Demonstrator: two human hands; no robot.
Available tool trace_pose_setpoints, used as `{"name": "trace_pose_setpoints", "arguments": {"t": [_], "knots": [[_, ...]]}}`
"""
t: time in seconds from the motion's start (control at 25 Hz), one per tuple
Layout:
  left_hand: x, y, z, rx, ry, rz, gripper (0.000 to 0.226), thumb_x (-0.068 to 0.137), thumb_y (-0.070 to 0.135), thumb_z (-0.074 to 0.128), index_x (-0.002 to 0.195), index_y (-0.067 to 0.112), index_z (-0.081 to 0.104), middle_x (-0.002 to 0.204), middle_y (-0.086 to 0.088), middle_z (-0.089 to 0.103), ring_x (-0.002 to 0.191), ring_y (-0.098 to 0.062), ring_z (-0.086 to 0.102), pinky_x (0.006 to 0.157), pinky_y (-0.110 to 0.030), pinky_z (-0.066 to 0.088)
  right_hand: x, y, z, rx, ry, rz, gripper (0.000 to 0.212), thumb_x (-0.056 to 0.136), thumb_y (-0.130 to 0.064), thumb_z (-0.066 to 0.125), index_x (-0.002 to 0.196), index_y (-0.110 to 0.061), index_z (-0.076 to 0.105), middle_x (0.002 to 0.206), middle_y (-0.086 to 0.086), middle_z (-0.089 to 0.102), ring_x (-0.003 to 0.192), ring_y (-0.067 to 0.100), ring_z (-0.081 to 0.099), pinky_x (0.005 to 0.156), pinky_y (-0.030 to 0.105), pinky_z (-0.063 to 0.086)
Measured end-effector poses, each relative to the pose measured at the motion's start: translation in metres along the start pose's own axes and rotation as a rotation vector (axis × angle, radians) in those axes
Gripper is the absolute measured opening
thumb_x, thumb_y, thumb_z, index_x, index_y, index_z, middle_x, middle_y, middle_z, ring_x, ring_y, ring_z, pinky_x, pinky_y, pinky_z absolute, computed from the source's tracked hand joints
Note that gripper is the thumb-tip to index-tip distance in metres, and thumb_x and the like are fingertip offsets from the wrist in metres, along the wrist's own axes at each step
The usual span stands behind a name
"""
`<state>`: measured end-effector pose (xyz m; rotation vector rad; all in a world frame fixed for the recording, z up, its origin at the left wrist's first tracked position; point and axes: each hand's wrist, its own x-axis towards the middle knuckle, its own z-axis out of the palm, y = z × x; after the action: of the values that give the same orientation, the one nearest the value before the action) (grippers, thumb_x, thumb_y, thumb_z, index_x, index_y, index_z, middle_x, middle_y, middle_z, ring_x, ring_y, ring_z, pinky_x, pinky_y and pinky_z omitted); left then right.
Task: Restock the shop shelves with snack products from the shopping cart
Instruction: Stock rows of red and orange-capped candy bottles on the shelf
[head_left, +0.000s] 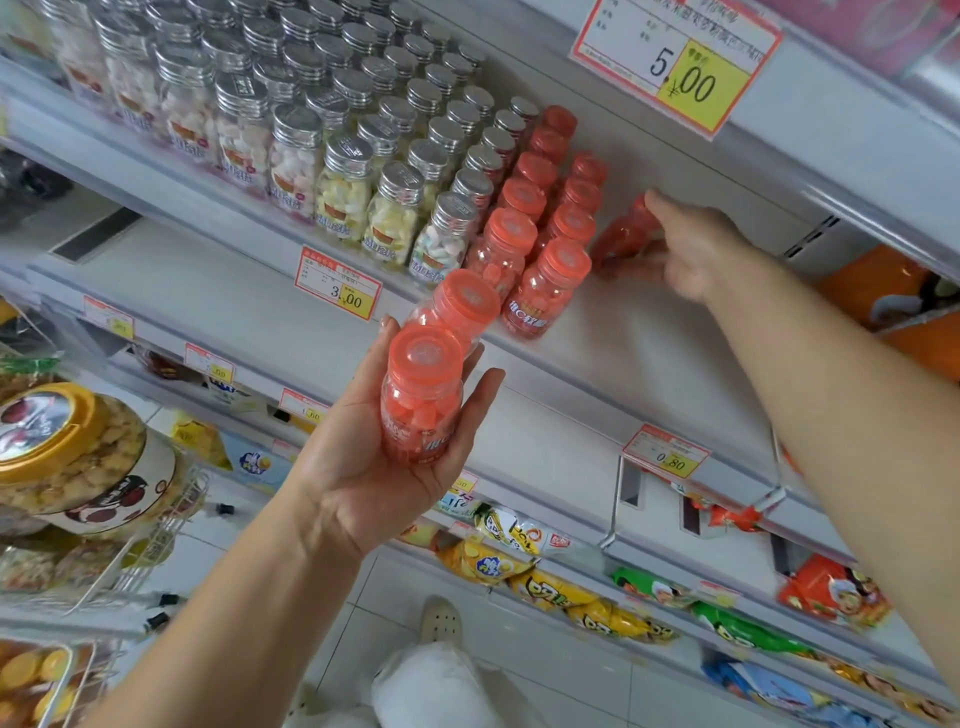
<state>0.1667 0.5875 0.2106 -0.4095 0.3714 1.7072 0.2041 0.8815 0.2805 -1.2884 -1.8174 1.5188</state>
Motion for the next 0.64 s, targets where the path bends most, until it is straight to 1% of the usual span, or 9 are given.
{"name": "trace_pose_setpoints", "arguments": {"t": [0.12,0.16,0.24,0.32,0.44,0.48,0.56,0.64], "knots": [[0.002,0.004,-0.002,-0.015,-0.006,0.029,0.052,0.084,0.052,0.065,0.111,0.009,0.073,0.115,0.0,0.074,0.091,-0.026,0.075,0.049,-0.031,0.059,0.02,-0.015,0.01,-0.015,0.036,0.006,0.028,0.1,-0.018,0.043,0.077,-0.011,0.057,0.061,0.011,0.061,0.059,0.028,0.064,0.057,0.046,0.059],[0.002,0.005,-0.003,-0.017,-0.007,0.039,0.052,0.084,0.053,0.065,0.111,0.01,0.073,0.115,0.001,0.073,0.091,-0.025,0.075,0.049,-0.031,0.059,0.026,-0.017,0.013,-0.037,0.035,0.018,0.028,0.099,-0.019,0.044,0.076,-0.013,0.057,0.062,0.01,0.061,0.059,0.027,0.065,0.057,0.045,0.058],[0.003,0.008,-0.003,-0.027,-0.008,0.058,0.052,0.085,0.054,0.064,0.113,0.01,0.072,0.116,0.001,0.073,0.09,-0.025,0.075,0.049,-0.031,0.059,0.035,-0.021,0.018,-0.143,0.008,0.033,0.025,0.098,-0.028,0.048,0.077,-0.019,0.057,0.067,0.005,0.063,0.062,0.024,0.065,0.056,0.036,0.056],[0.003,0.009,-0.004,-0.053,-0.01,0.074,0.052,0.084,0.052,0.065,0.113,0.009,0.073,0.116,0.0,0.073,0.089,-0.026,0.075,0.048,-0.031,0.059,0.041,-0.024,0.026,-0.231,-0.027,0.036,0.024,0.097,-0.039,0.049,0.081,-0.023,0.055,0.076,0.0,0.062,0.067,0.02,0.063,0.062,0.03,0.053],[0.003,0.007,-0.005,-0.091,-0.01,0.088,0.053,0.081,0.051,0.066,0.108,0.006,0.075,0.116,-0.002,0.073,0.088,-0.027,0.075,0.047,-0.032,0.058,0.051,-0.029,0.035,-0.236,-0.062,0.001,0.023,0.096,-0.042,0.05,0.085,-0.025,0.059,0.085,0.001,0.064,0.077,0.021,0.065,0.078,0.037,0.057],[0.003,0.007,-0.005,-0.094,-0.01,0.09,0.053,0.081,0.051,0.066,0.106,0.004,0.075,0.116,-0.002,0.073,0.087,-0.027,0.075,0.047,-0.032,0.058,0.053,-0.03,0.036,-0.25,-0.065,-0.009,0.023,0.096,-0.043,0.05,0.087,-0.025,0.06,0.086,0.002,0.065,0.079,0.021,0.066,0.081,0.039,0.058],[0.002,0.005,-0.004,-0.098,-0.008,0.091,0.054,0.082,0.051,0.066,0.105,0.004,0.075,0.116,-0.003,0.073,0.087,-0.028,0.075,0.047,-0.033,0.058,0.055,-0.03,0.039,-0.26,-0.076,-0.037,0.024,0.096,-0.043,0.049,0.088,-0.024,0.061,0.087,0.002,0.066,0.079,0.02,0.066,0.082,0.04,0.057],[0.002,0.005,-0.004,-0.107,-0.004,0.089,0.055,0.083,0.051,0.067,0.109,0.004,0.074,0.117,-0.004,0.073,0.087,-0.028,0.075,0.047,-0.034,0.059,0.053,-0.031,0.041,-0.241,-0.09,-0.051,0.024,0.097,-0.043,0.048,0.088,-0.024,0.061,0.088,0.001,0.066,0.08,0.02,0.067,0.078,0.039,0.057]]}}
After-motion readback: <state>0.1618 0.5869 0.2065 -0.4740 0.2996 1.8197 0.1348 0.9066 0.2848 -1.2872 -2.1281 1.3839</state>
